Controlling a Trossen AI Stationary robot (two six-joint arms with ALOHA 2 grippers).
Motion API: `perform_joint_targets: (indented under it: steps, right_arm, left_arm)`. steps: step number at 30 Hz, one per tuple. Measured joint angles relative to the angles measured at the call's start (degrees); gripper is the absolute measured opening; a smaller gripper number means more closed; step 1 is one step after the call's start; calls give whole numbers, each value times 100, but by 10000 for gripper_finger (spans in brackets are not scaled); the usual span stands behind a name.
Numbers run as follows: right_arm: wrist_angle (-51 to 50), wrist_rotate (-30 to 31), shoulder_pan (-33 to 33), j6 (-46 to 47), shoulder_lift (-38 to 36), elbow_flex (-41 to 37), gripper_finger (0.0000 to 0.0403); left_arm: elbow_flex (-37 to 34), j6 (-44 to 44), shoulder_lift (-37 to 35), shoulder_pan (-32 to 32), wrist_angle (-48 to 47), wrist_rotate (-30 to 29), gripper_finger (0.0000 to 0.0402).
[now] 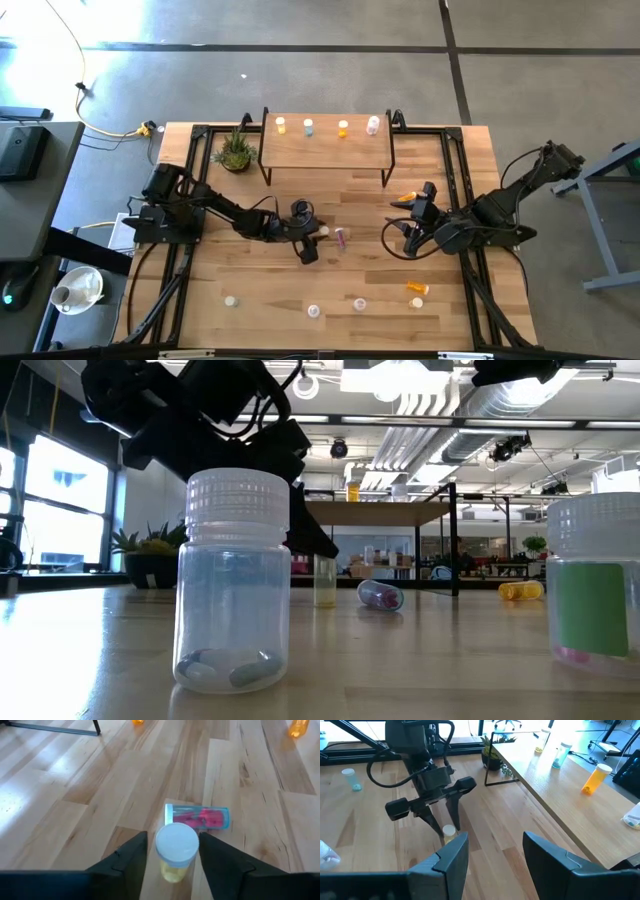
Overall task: Pick and place medicine bottles onto shelf by color
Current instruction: Put the top yellow pill bottle on the shelf aligned with the other yellow pill bottle
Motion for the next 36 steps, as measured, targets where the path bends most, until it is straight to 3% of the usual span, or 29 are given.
perform_joint_targets:
  steps: [8,16,28,36]
  right_arm:
    - [0,1,1,-24,0,0,178]
    - [1,-31,2,103,0,0,178]
    - [1,-39,1,94,-2,2,178]
    - [1,-39,1,79,-2,2,178]
  left_arm:
    - [0,2,0,2,4,98,109]
    - [-2,22,-218,5,-83,346,117]
    - [0,609,-2396,233,-1654,229,116]
    - [1,1005,-3726,721,-2534,-675,115]
